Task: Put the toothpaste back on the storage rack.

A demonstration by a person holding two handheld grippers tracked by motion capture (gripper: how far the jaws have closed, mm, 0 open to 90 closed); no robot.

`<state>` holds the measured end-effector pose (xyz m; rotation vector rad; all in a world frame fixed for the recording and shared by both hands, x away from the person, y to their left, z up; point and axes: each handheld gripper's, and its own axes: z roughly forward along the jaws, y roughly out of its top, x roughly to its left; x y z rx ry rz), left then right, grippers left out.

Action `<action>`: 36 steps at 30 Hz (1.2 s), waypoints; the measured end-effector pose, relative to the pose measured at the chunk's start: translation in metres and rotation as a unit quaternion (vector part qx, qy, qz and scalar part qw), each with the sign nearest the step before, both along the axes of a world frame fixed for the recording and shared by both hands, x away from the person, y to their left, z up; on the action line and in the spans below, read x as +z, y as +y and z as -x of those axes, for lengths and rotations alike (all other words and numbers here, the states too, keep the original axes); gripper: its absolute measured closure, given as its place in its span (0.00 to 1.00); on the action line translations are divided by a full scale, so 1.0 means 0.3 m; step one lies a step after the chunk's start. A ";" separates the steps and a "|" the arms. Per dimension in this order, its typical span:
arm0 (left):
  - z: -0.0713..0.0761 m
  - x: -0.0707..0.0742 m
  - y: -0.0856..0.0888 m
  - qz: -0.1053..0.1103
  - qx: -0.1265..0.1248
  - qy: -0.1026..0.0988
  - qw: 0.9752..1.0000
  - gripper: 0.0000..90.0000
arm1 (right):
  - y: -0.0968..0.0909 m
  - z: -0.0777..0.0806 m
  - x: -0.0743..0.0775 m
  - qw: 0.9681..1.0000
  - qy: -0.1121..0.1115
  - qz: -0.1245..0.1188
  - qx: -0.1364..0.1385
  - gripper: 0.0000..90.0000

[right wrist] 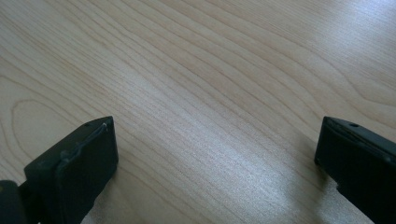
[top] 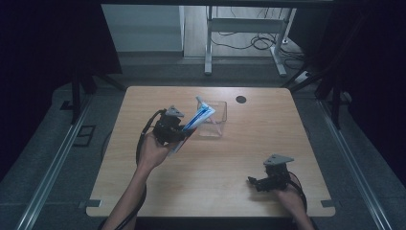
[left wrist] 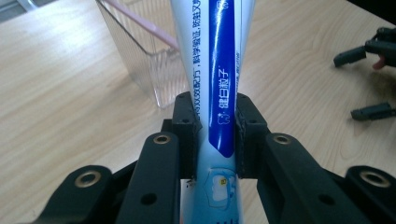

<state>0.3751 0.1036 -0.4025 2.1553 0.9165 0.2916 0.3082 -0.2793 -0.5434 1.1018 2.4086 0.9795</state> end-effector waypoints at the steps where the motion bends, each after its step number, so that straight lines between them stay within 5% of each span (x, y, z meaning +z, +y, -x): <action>1: -0.006 0.005 -0.003 0.001 0.000 -0.001 1.000 0.83 | 0.000 0.000 0.000 1.000 0.000 0.000 0.000 0.00; 36: -0.219 0.050 -0.125 0.026 0.016 -0.048 0.998 0.83 | 0.000 0.000 0.000 1.000 0.001 -0.001 0.000 0.00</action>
